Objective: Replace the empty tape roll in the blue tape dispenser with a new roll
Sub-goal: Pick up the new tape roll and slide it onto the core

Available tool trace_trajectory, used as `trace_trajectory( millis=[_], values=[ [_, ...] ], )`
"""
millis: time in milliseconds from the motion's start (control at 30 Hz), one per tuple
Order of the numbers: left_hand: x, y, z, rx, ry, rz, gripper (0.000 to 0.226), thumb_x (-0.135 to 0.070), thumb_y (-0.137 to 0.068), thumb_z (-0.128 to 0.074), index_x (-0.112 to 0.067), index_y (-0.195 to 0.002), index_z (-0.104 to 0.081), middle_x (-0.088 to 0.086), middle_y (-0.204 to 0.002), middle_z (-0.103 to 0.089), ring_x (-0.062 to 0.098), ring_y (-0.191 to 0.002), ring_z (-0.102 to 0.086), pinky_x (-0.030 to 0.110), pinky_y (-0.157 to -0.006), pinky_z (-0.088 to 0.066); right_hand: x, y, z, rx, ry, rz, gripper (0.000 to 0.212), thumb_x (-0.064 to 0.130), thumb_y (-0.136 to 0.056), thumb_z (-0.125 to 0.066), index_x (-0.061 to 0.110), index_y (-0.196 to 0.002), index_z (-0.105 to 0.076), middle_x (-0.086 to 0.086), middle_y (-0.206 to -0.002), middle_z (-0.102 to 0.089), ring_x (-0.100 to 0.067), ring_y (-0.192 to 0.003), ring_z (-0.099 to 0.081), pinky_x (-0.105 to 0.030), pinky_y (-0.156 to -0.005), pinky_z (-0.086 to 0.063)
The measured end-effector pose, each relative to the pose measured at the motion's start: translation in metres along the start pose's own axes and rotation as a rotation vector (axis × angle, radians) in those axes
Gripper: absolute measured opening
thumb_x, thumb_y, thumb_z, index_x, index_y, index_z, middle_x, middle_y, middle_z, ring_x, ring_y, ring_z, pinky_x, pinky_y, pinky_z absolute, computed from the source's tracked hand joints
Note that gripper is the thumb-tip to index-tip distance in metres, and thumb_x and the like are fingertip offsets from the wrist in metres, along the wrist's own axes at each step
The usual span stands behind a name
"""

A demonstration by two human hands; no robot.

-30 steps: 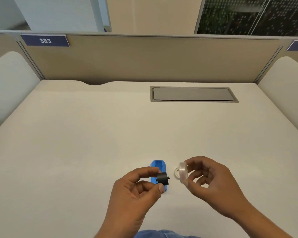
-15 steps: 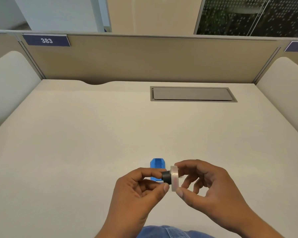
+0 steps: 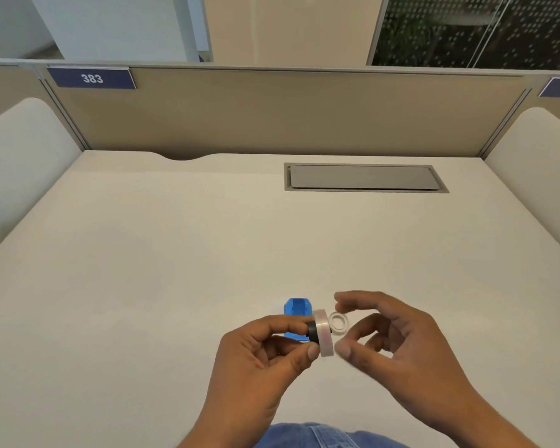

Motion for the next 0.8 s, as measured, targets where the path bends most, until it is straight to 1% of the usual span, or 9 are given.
trace_trajectory(
  millis=[33, 100, 167, 233, 367, 467, 567, 667, 800],
  values=[
    [0.001, 0.000, 0.000, -0.005, 0.005, 0.005, 0.027, -0.021, -0.057, -0.083, -0.021, -0.084, -0.079, 0.000, -0.088, -0.080, 0.014, -0.063, -0.071, 0.020, -0.065, -0.056, -0.001, 0.000, 0.001, -0.011, -0.015, -0.014, 0.036, 0.044, -0.068, -0.082, 0.036, -0.103, -0.073, 0.009, -0.098, -0.074, -0.008, -0.067, -0.065, -0.021, -0.057, -0.052],
    [0.002, 0.001, -0.001, -0.004, 0.008, 0.011, 0.029, -0.023, -0.056, -0.084, -0.021, -0.085, -0.079, 0.002, -0.085, -0.080, 0.014, -0.063, -0.071, 0.020, -0.065, -0.056, -0.003, -0.001, 0.000, 0.012, -0.021, -0.034, 0.019, 0.025, -0.078, -0.082, 0.034, -0.095, -0.076, 0.008, -0.083, -0.075, -0.006, -0.061, -0.061, -0.020, -0.055, -0.050],
    [0.002, 0.001, -0.002, 0.003, 0.015, 0.009, 0.028, -0.021, -0.057, -0.084, -0.021, -0.085, -0.079, 0.004, -0.082, -0.080, 0.015, -0.063, -0.071, 0.020, -0.065, -0.056, -0.002, -0.001, -0.003, 0.045, -0.005, -0.037, 0.023, 0.013, -0.080, -0.079, 0.034, -0.090, -0.078, 0.009, -0.080, -0.076, -0.004, -0.060, -0.061, -0.018, -0.054, -0.049],
    [0.003, 0.000, -0.002, 0.007, 0.017, -0.001, 0.026, -0.020, -0.060, -0.083, -0.021, -0.085, -0.079, 0.005, -0.081, -0.080, 0.016, -0.064, -0.072, 0.019, -0.064, -0.056, -0.001, -0.001, -0.006, 0.045, -0.007, -0.046, 0.027, 0.009, -0.080, -0.079, 0.035, -0.088, -0.078, 0.007, -0.081, -0.078, -0.004, -0.062, -0.063, -0.019, -0.055, -0.051],
    [0.006, -0.001, -0.001, 0.007, 0.033, -0.016, 0.019, -0.009, -0.074, -0.078, -0.022, -0.086, -0.080, 0.003, -0.083, -0.081, 0.022, -0.072, -0.076, 0.020, -0.064, -0.057, -0.004, -0.003, -0.006, 0.006, -0.032, -0.066, 0.024, 0.010, -0.078, -0.080, 0.034, -0.082, -0.079, 0.006, -0.073, -0.076, -0.004, -0.057, -0.060, -0.018, -0.053, -0.048],
    [0.006, -0.002, 0.000, 0.017, 0.048, -0.035, 0.017, -0.016, -0.070, -0.074, -0.014, -0.086, -0.080, 0.005, -0.090, -0.080, 0.024, -0.071, -0.074, 0.022, -0.064, -0.056, -0.005, -0.004, -0.008, 0.010, -0.038, -0.060, 0.023, 0.009, -0.077, -0.081, 0.032, -0.077, -0.079, 0.007, -0.066, -0.073, -0.002, -0.053, -0.057, -0.013, -0.050, -0.043],
    [0.009, -0.004, 0.002, -0.012, 0.011, -0.062, 0.016, -0.018, -0.068, -0.076, -0.013, -0.082, -0.081, 0.003, -0.092, -0.077, 0.021, -0.065, -0.068, 0.024, -0.062, -0.054, -0.006, -0.003, -0.011, 0.011, -0.053, -0.064, 0.018, 0.012, -0.076, -0.083, 0.030, -0.077, -0.078, 0.006, -0.065, -0.073, -0.002, -0.053, -0.056, -0.012, -0.049, -0.042],
    [0.011, -0.007, 0.002, -0.027, -0.020, -0.050, 0.013, -0.021, -0.068, -0.076, -0.017, -0.080, -0.080, 0.001, -0.084, -0.074, 0.014, -0.065, -0.065, 0.023, -0.063, -0.054, -0.010, -0.004, -0.013, -0.004, -0.063, -0.077, 0.015, 0.017, -0.075, -0.083, 0.030, -0.079, -0.078, 0.006, -0.067, -0.074, -0.004, -0.053, -0.058, -0.012, -0.048, -0.042],
    [0.015, -0.008, 0.002, -0.036, -0.057, -0.010, 0.010, -0.018, -0.072, -0.078, -0.023, -0.081, -0.080, 0.002, -0.068, -0.074, 0.012, -0.062, -0.064, 0.021, -0.063, -0.054, -0.015, -0.006, -0.016, -0.013, -0.044, -0.099, 0.013, 0.021, -0.076, -0.083, 0.031, -0.083, -0.078, 0.003, -0.073, -0.076, -0.009, -0.058, -0.063, -0.020, -0.051, -0.048]
  ],
)
Point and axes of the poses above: each hand's wrist, its own y-axis away from the middle knuckle, its own z-axis out of the back of the hand, x = y × z, the point moved 2 cm from there along -y, towards the middle knuckle
